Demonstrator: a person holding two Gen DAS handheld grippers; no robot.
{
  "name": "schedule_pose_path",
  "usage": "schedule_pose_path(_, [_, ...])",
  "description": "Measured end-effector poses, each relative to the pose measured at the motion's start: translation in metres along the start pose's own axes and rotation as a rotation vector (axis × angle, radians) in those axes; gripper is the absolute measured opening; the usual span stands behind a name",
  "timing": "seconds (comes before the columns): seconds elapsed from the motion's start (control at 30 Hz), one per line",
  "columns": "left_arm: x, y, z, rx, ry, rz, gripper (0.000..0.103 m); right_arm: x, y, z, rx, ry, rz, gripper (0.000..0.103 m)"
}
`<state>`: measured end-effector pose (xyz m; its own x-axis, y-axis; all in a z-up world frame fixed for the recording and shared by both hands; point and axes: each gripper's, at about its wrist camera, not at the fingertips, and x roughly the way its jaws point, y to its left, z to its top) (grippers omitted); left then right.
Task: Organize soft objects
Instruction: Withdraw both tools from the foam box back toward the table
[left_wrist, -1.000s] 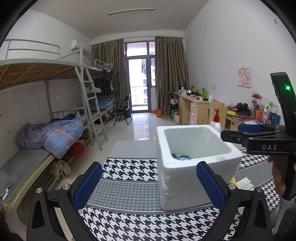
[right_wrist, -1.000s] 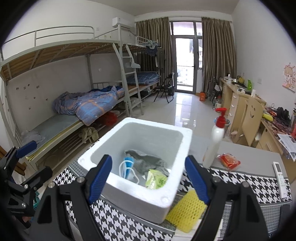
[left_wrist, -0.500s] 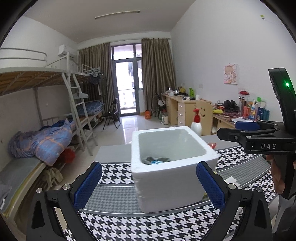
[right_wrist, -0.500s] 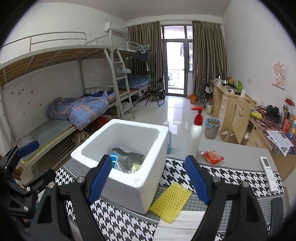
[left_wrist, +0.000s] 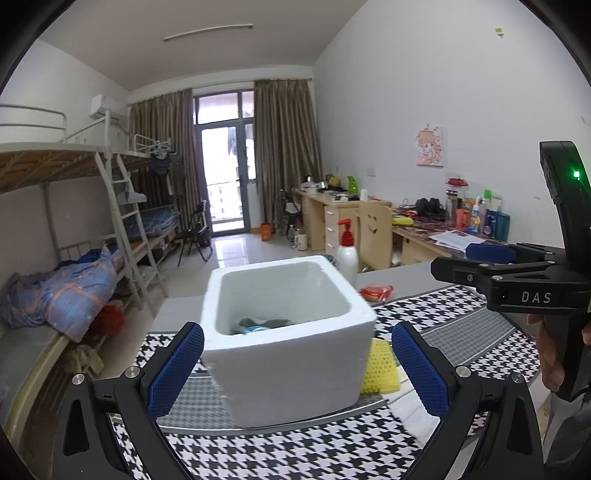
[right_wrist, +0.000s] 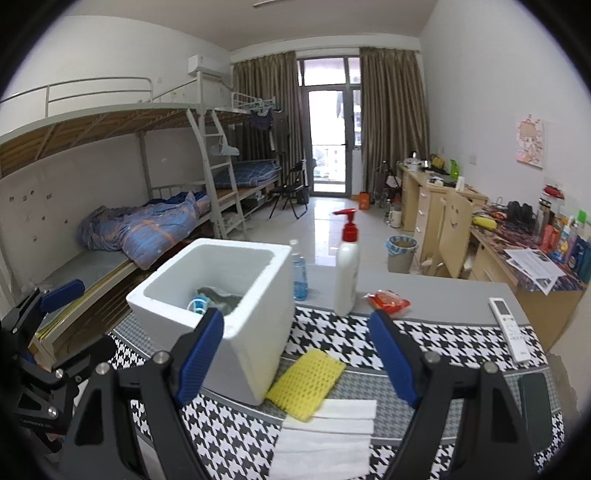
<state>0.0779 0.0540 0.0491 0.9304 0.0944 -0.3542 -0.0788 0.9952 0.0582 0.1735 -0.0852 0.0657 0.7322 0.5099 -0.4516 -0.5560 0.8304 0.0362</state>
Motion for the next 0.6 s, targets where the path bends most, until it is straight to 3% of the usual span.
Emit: schedule_pose_path(0.6, [0.007,-0.036,-0.008,0.016,0.009,-0.096,0.102,-0.023,-0.034,-0.028,0.061,-0.001,-0.054,0.084])
